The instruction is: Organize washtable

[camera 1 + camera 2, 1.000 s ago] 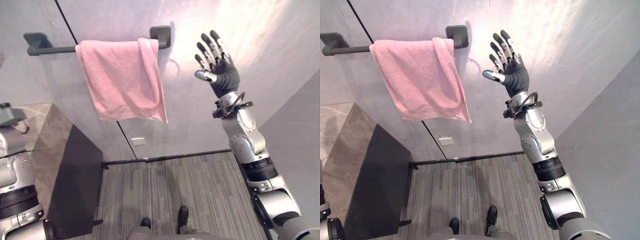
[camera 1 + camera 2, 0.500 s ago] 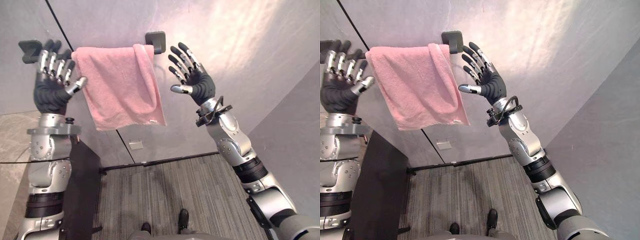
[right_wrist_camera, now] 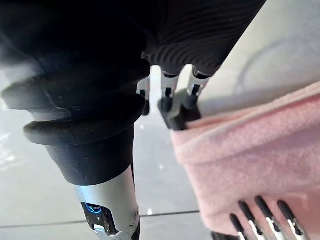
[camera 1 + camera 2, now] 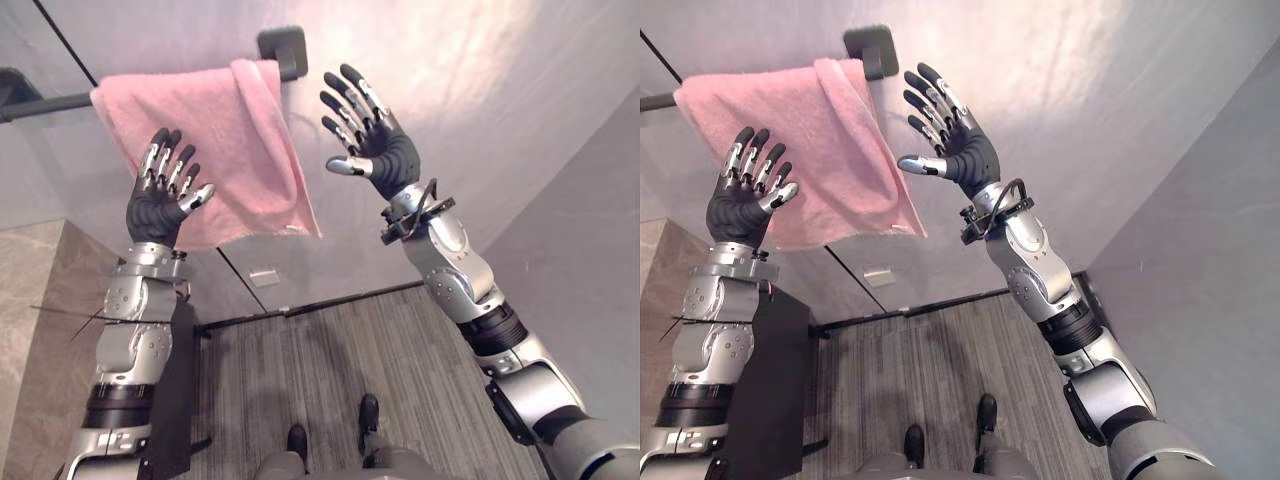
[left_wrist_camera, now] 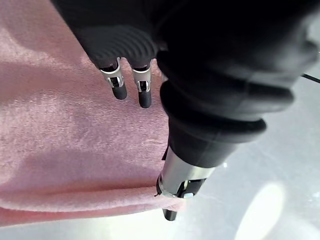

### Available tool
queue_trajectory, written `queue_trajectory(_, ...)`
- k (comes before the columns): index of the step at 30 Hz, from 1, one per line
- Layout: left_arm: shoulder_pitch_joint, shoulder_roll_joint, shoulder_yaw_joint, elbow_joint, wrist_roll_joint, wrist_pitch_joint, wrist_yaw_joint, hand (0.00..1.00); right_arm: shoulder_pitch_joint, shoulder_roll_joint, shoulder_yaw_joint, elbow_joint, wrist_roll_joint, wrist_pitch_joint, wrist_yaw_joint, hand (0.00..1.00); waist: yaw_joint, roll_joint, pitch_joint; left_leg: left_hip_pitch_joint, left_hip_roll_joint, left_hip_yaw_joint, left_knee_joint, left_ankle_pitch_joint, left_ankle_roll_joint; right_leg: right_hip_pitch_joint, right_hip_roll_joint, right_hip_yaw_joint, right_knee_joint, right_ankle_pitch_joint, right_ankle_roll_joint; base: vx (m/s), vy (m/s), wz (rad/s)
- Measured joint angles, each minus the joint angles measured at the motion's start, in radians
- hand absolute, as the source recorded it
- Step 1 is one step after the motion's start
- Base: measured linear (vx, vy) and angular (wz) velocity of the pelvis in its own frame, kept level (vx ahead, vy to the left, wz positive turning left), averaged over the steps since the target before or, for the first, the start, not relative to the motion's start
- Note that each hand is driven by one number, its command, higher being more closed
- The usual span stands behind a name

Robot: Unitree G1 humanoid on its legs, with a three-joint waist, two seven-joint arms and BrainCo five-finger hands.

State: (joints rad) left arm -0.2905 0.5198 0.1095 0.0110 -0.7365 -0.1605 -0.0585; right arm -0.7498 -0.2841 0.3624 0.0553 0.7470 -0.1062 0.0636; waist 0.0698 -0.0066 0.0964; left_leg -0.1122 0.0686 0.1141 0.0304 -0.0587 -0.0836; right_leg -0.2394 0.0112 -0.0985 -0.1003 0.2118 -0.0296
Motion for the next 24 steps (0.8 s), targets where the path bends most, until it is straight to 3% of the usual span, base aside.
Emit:
queue_trajectory(7,-0.277,0.092,-0.068,0.186,-0.020,-0.002,0.025,0.00,-0.087,-0.004,-0.041,0.001,0.010,-0.006,-0.026,0.00,-0.004,-0.013,0.098,-0.121,-0.004,-0.015,0.068,0.000,0.000,-0.084,-0.008,-0.006,0.000,0.029,-0.005,-0.04,0.071,0.05)
queue_trajectory(11,-0.401,0.166,-0.068,0.264,-0.037,-0.010,0.053,0.00,-0.089,-0.004,-0.114,-0.008,0.011,-0.045,-0.059,0.00,-0.009,-0.028,0.142,-0.164,-0.003,-0.022,0.089,0.000,0.000,-0.117,-0.008,-0.003,0.000,0.038,-0.010,0.01,0.087,0.03)
queue_trajectory(15,-0.454,0.221,-0.066,0.300,-0.039,-0.025,0.077,0.00,-0.090,0.000,-0.124,-0.033,0.037,-0.066,-0.070,0.00,-0.028,-0.047,0.165,-0.191,-0.004,-0.020,0.092,0.000,0.000,-0.142,-0.009,0.006,0.000,0.043,-0.005,0.03,0.110,-0.02)
queue_trajectory(24,-0.504,0.275,-0.058,0.337,-0.039,-0.041,0.083,0.00,-0.069,-0.004,-0.130,-0.117,0.068,-0.082,-0.058,0.00,-0.029,-0.068,0.196,-0.211,-0.007,-0.009,0.124,-0.003,0.003,-0.154,-0.012,0.032,0.000,0.034,0.022,0.01,0.086,-0.03)
